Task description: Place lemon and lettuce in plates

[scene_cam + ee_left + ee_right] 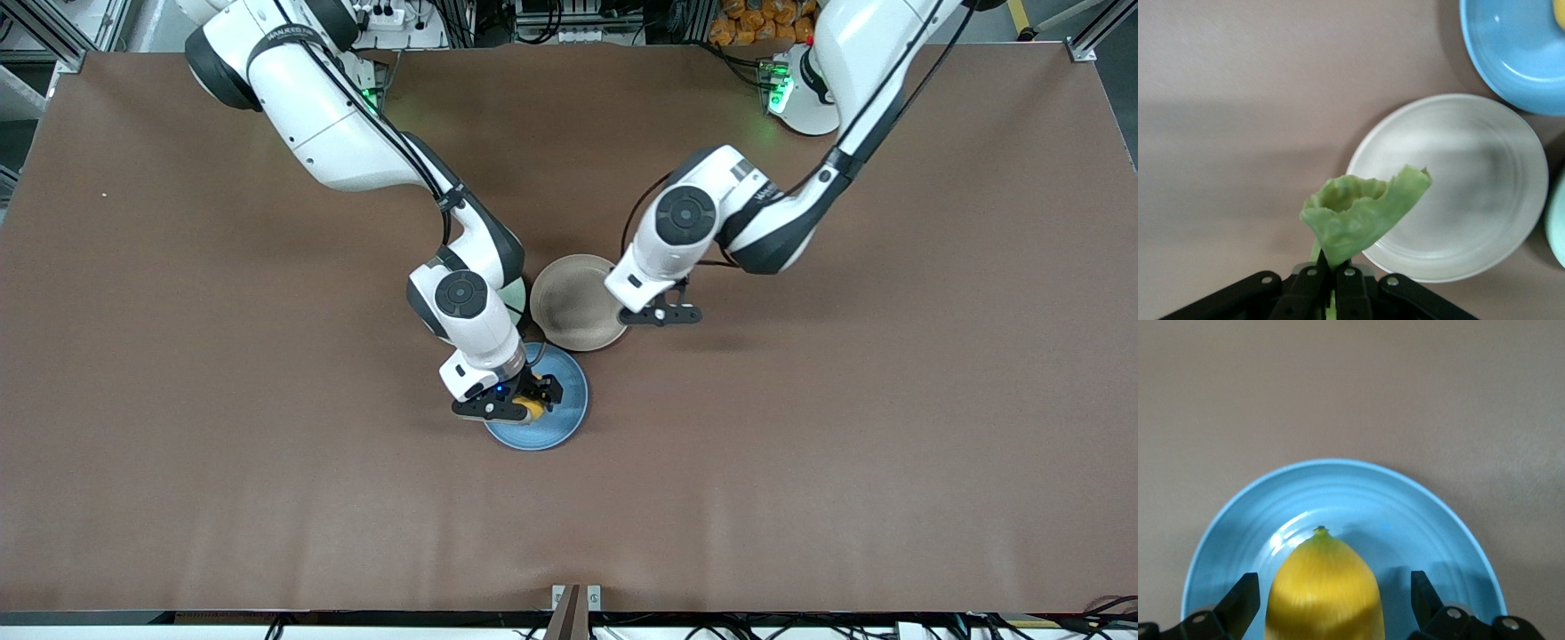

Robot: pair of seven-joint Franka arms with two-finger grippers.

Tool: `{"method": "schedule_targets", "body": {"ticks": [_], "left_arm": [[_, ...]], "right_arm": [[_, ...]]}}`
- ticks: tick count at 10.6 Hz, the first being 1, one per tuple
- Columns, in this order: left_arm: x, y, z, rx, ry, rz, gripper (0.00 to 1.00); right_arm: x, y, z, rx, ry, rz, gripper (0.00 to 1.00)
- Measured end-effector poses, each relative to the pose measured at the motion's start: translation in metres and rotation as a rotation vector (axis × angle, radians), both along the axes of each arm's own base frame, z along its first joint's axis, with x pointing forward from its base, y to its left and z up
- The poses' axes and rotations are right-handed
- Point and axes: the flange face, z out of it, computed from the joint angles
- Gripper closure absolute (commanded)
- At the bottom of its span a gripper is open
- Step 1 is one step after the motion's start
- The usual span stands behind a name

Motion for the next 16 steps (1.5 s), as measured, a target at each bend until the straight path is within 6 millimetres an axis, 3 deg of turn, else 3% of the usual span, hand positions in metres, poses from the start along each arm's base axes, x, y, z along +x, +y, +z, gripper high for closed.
{"method": "schedule_targets", "body": {"ticks": [3,5,7,9,10,11,14,16], "left_arm": [[-0.016,-0.021,0.003,-0.032,0.025,-0.005,1.0],[-0.027,-0.035,0.005,-0.04,0.027,-0.028,1.0],[-0.032,-0.052,0.01,-0.064,0.023,-0.04,1.0],[-0.019,-0.063,0.012,-0.099,0.021,-0.029,1.0],[-0.011,-0.067,0.011,-0.115,0.022,-0.02,0.7],[-0.005,-0.07,0.01,-0.131,0.021,-0.012,0.01],[-0.003,-0.079,0.012,-0.148,0.016,-0.016,0.0],[0.009,-0.073,0.017,-0.151,-0.001,0.003,0.0]], "right_arm": [[0.015,-0.012,0.018,0.008,-0.023,-0.024,0.0],[0.03,-0.037,0.039,-0.019,0.0,-0.055,0.0],[0.049,-0.087,0.081,-0.044,0.079,-0.008,0.0],[0.061,-0.154,0.129,-0.085,0.153,0.065,0.0],[0.062,-0.185,0.145,-0.109,0.177,0.089,0.0],[0.061,-0.214,0.15,-0.133,0.201,0.105,0.0],[0.058,-0.296,0.147,-0.206,0.269,0.154,0.0],[0.064,-0.349,0.147,-0.214,0.274,0.154,0.0]]}}
